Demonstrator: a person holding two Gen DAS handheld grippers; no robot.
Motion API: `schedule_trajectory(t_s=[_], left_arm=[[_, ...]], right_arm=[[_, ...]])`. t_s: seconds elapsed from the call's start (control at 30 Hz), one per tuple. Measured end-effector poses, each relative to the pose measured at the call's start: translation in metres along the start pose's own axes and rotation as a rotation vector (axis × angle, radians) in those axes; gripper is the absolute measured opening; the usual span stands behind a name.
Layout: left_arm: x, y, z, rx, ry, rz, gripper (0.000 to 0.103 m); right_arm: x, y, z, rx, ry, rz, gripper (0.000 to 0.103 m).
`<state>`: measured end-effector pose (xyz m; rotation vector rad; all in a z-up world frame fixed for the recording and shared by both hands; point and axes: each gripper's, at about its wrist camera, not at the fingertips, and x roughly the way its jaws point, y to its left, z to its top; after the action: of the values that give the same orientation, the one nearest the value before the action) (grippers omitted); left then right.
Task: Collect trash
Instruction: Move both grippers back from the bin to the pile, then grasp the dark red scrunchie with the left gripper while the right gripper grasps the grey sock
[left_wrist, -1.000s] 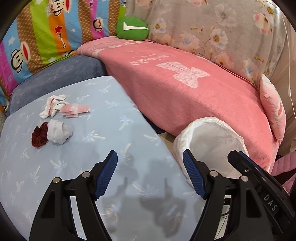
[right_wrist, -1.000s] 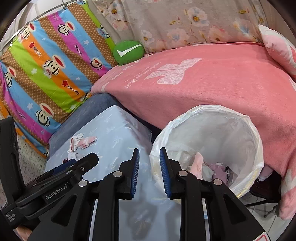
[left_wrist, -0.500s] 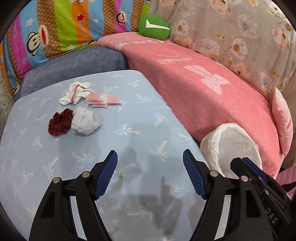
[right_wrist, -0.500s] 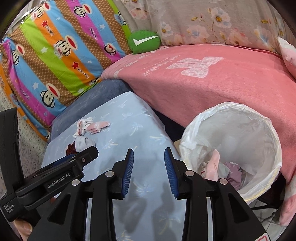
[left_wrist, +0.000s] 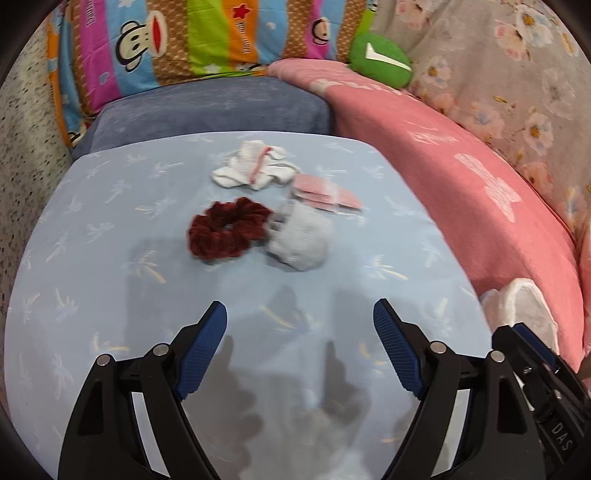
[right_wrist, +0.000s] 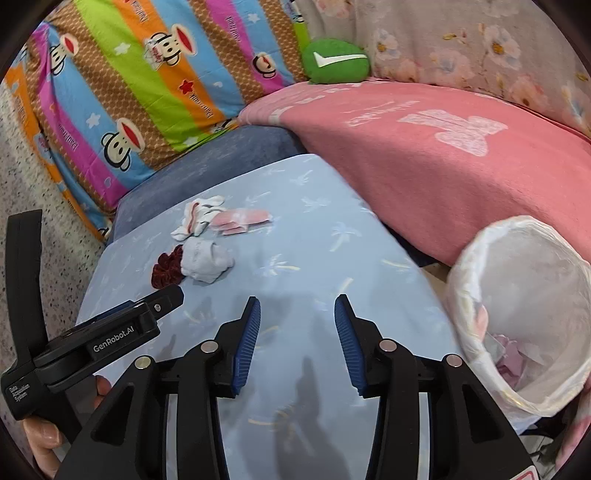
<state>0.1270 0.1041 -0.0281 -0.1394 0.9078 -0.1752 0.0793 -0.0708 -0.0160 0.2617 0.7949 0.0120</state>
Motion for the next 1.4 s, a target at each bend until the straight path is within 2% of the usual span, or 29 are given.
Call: schedule_trajectory(t_s=[0.37, 0.6, 0.97, 1.03, 1.1, 1.17, 1.3, 1.37, 1.4], left_arm=[[0.026, 0.069, 0.030, -0.089, 0.005, 0.069, 0.078], [0.050, 0.081, 0.051, -0.095, 0.013, 0.073, 0.078], [0.084, 0.091, 0.058, -0.105, 0.051, 0.045, 0.076], [0.089, 0.091, 0.056, -0.103, 0.065, 0.032, 0.069], [0.092, 0.089, 0.054, -0.096, 0.066, 0.035, 0.066], [0.091, 0.084, 0.053, -0.073, 0.060, 0.035, 0.058], [0.091, 0.077, 0.052, -0.049, 0.067, 0.009, 0.029], [0.089, 0.073, 0.050, -0.044, 0.071, 0.004, 0.024], [0.089, 0.071, 0.049, -0.044, 0.070, 0.005, 0.021]], right_arm=[[0.056, 0.063, 0.022, -0.081, 0.029, 0.035, 0.053], [0.099, 0.090, 0.036, -0.104, 0.068, 0.054, 0.054], [0.150, 0.109, 0.038, -0.109, 0.127, 0.073, 0.054], [0.157, 0.109, 0.036, -0.102, 0.148, 0.084, 0.054], [0.162, 0.111, 0.032, -0.102, 0.158, 0.091, 0.050], [0.165, 0.110, 0.030, -0.107, 0.157, 0.093, 0.045], [0.168, 0.110, 0.027, -0.115, 0.155, 0.104, 0.035], [0.165, 0.109, 0.025, -0.119, 0.148, 0.105, 0.025], [0.162, 0.109, 0.024, -0.119, 0.145, 0.105, 0.024]])
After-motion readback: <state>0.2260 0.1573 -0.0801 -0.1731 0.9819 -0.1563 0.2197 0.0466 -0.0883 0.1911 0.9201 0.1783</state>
